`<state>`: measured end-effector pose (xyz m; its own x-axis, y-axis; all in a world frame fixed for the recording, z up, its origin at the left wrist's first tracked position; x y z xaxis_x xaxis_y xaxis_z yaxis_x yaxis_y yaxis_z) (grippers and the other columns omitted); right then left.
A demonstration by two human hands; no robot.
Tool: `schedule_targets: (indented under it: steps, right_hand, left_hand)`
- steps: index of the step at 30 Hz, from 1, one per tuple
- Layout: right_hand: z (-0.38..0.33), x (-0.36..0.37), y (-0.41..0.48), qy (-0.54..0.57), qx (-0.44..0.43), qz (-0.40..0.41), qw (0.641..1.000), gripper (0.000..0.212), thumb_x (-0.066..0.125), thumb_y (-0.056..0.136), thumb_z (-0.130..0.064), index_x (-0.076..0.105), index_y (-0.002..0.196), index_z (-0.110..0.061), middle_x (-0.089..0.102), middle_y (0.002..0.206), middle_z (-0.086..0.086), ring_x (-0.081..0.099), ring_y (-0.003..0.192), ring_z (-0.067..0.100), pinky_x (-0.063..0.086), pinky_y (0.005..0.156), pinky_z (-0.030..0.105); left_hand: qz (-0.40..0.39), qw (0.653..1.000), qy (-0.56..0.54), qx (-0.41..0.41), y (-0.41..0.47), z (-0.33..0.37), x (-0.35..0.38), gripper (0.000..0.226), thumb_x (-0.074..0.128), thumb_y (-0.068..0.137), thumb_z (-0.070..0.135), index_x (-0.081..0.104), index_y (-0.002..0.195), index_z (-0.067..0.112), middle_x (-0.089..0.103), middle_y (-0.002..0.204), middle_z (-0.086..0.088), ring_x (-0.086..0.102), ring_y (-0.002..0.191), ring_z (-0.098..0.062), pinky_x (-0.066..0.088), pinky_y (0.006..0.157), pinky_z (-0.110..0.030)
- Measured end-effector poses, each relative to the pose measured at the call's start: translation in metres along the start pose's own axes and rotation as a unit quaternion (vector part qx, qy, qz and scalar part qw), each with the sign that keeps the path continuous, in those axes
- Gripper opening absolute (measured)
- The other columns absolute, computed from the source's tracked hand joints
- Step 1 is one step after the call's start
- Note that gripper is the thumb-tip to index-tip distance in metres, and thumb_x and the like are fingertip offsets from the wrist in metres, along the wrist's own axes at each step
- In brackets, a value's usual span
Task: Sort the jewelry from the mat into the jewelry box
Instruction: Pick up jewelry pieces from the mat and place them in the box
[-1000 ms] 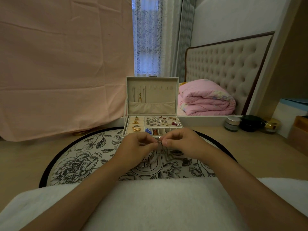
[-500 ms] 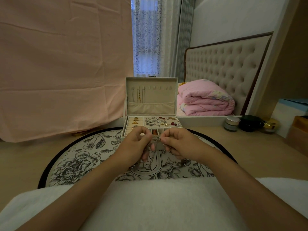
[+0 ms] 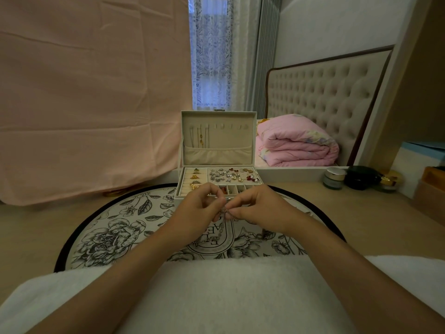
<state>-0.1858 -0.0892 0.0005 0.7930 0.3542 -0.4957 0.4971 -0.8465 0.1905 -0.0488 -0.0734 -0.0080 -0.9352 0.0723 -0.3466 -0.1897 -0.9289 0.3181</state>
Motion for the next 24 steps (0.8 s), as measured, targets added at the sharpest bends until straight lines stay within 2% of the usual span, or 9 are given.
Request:
schedule_targets:
  steps: [2, 5, 8, 10, 12, 14, 17, 22, 24]
  right_hand:
    - [-0.001, 0.002, 0.000, 0.012, -0.005, -0.005, 1.000, 0.010, 0.074, 0.087, -0.005, 0.080, 0.094, -0.010, 0.079, 0.086, 0.000, 0.073, 0.089, 0.006, 0.052, 0.083, 0.016]
    - [0.000, -0.001, 0.000, -0.005, -0.004, 0.021, 1.000, 0.009, 0.075, 0.088, -0.009, 0.081, 0.091, -0.014, 0.078, 0.084, 0.000, 0.073, 0.088, 0.010, 0.056, 0.087, 0.024]
    - [0.000, -0.006, -0.001, -0.010, 0.004, 0.057, 0.998, 0.012, 0.072, 0.090, -0.011, 0.080, 0.086, -0.019, 0.077, 0.078, -0.006, 0.071, 0.079, 0.003, 0.055, 0.077, 0.021]
    - [-0.001, -0.009, -0.003, -0.021, 0.009, 0.079, 0.997, 0.012, 0.072, 0.090, -0.012, 0.080, 0.084, -0.018, 0.071, 0.064, -0.015, 0.062, 0.060, -0.007, 0.046, 0.061, 0.011]
    - [0.000, -0.011, -0.004, -0.041, 0.013, 0.096, 0.995, 0.007, 0.076, 0.087, -0.015, 0.080, 0.081, -0.018, 0.068, 0.058, -0.015, 0.055, 0.048, -0.005, 0.043, 0.051, 0.012]
    - [0.001, -0.012, -0.004, -0.051, 0.017, 0.111, 0.992, 0.007, 0.080, 0.083, -0.017, 0.078, 0.078, -0.023, 0.072, 0.067, -0.009, 0.054, 0.047, 0.000, 0.048, 0.048, 0.020]
    - [0.002, -0.014, -0.004, -0.016, 0.020, 0.130, 0.991, 0.013, 0.084, 0.079, -0.014, 0.073, 0.084, -0.020, 0.073, 0.080, -0.001, 0.056, 0.046, 0.008, 0.049, 0.044, 0.027]
    - [-0.002, -0.013, -0.003, -0.023, 0.007, 0.107, 0.994, 0.013, 0.082, 0.081, -0.012, 0.079, 0.085, -0.024, 0.076, 0.083, -0.004, 0.057, 0.046, 0.015, 0.052, 0.048, 0.029]
    - [-0.002, -0.013, -0.003, -0.038, 0.014, 0.095, 0.995, 0.011, 0.081, 0.082, -0.013, 0.080, 0.086, -0.023, 0.077, 0.081, -0.006, 0.058, 0.046, 0.014, 0.053, 0.050, 0.028]
  left_hand:
    - [0.015, 0.999, 0.030, 0.013, 0.000, 0.001, -0.001, 0.007, 0.060, 0.097, 0.016, 0.057, 0.098, 0.023, 0.066, 0.075, -0.004, 0.055, 0.059, -0.011, 0.042, 0.054, -0.023]
    - [0.080, 0.990, 0.106, 0.049, -0.002, 0.002, -0.010, 0.017, 0.067, 0.092, 0.022, 0.056, 0.100, 0.032, 0.064, 0.093, 0.008, 0.060, 0.077, -0.008, 0.050, 0.068, -0.025]
    - [0.109, 0.985, 0.117, 0.059, -0.003, 0.004, -0.017, 0.005, 0.066, 0.092, 0.029, 0.062, 0.089, 0.029, 0.064, 0.084, 0.007, 0.059, 0.078, -0.010, 0.050, 0.071, -0.028]
    - [0.065, 0.994, 0.075, 0.034, -0.003, 0.004, -0.010, 0.014, 0.066, 0.092, 0.034, 0.069, 0.082, 0.025, 0.069, 0.076, 0.002, 0.063, 0.072, -0.014, 0.053, 0.072, -0.034]
    - [0.036, 0.997, 0.067, 0.011, -0.004, 0.005, -0.002, 0.017, 0.071, 0.086, 0.039, 0.074, 0.080, 0.023, 0.072, 0.074, 0.001, 0.066, 0.071, -0.016, 0.054, 0.070, -0.030]
    - [0.036, 0.997, 0.062, -0.018, -0.004, 0.000, 0.000, 0.017, 0.077, 0.081, 0.040, 0.077, 0.082, 0.023, 0.073, 0.073, 0.004, 0.067, 0.067, -0.010, 0.052, 0.061, -0.020]
    - [0.037, 0.998, 0.036, -0.037, -0.003, -0.005, -0.002, 0.013, 0.077, 0.082, 0.034, 0.078, 0.087, 0.023, 0.075, 0.075, 0.005, 0.068, 0.069, -0.005, 0.049, 0.062, -0.019]
    - [0.003, 0.997, 0.068, -0.026, -0.002, -0.005, 0.000, 0.012, 0.066, 0.093, 0.029, 0.078, 0.090, 0.029, 0.075, 0.080, -0.003, 0.068, 0.079, -0.034, 0.056, 0.067, -0.042]
    - [-0.018, 0.994, 0.111, -0.007, 0.000, -0.005, 0.000, 0.015, 0.063, 0.095, 0.031, 0.076, 0.089, 0.032, 0.075, 0.082, -0.003, 0.067, 0.080, -0.037, 0.056, 0.071, -0.049]
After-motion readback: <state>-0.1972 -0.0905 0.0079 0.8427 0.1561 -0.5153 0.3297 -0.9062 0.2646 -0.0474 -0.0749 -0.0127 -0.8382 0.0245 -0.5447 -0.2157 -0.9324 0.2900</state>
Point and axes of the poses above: each hand's wrist, its own y-axis towards the middle knuckle, its own x-axis out of the palm, z = x × y, the point moved 8 cm from there along y, towards the middle knuckle
